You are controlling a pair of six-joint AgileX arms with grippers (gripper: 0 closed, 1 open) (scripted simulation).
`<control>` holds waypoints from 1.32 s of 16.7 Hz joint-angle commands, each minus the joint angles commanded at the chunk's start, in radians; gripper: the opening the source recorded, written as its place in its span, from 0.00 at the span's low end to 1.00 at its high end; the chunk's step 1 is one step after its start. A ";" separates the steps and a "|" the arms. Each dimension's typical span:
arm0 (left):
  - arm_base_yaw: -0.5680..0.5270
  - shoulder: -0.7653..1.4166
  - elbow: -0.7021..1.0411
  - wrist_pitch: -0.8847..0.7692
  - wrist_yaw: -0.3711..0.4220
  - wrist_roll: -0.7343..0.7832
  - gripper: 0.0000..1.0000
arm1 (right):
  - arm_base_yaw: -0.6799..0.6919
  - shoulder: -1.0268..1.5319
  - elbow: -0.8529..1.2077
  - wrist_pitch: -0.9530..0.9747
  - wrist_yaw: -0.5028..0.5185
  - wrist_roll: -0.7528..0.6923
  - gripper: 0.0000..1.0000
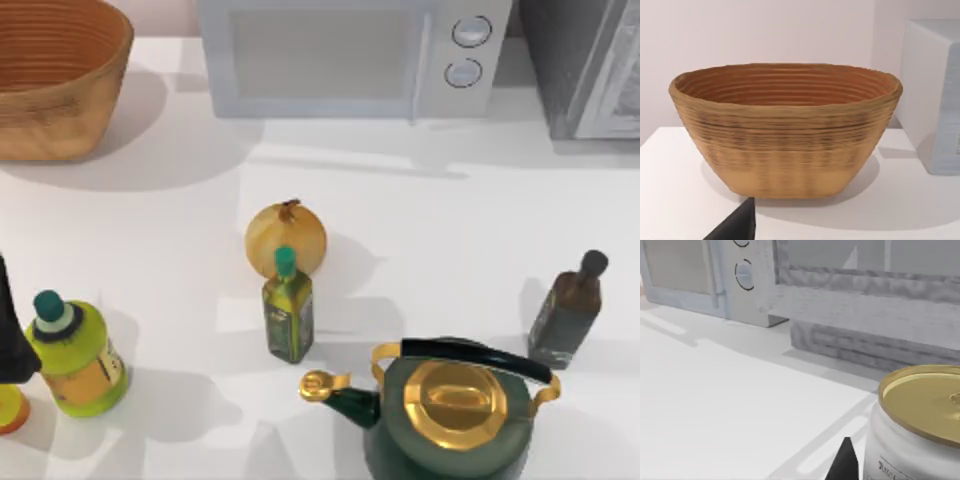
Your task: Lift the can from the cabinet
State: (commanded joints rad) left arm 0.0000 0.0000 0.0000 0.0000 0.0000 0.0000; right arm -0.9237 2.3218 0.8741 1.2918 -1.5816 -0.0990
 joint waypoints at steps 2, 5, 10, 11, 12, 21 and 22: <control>0.000 0.000 0.000 0.000 0.000 0.000 1.00 | 0.009 -0.004 -0.009 -0.011 -0.004 -0.017 0.00; 0.000 0.000 0.000 0.000 0.000 0.000 1.00 | 0.035 -0.025 -0.038 -0.046 -0.012 -0.090 0.00; 0.000 0.000 0.000 0.000 0.000 0.000 1.00 | 0.062 -0.043 -0.068 -0.083 -0.022 -0.164 0.00; 0.000 0.000 0.000 0.000 0.000 0.000 1.00 | 0.062 -0.043 -0.068 -0.083 -0.022 -0.164 0.00; 0.000 0.000 0.000 0.000 0.000 0.000 1.00 | 0.062 -0.043 -0.068 -0.083 -0.022 -0.164 0.00; 0.000 0.000 0.000 0.000 0.000 0.000 1.00 | 0.062 -0.043 -0.068 -0.083 -0.022 -0.164 0.68; 0.000 0.000 0.000 0.000 0.000 0.000 1.00 | 0.062 -0.043 -0.068 -0.083 -0.022 -0.164 0.75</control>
State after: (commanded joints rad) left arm 0.0000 0.0000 0.0000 0.0000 0.0000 0.0000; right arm -0.8615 2.2788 0.8064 1.2092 -1.6036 -0.2627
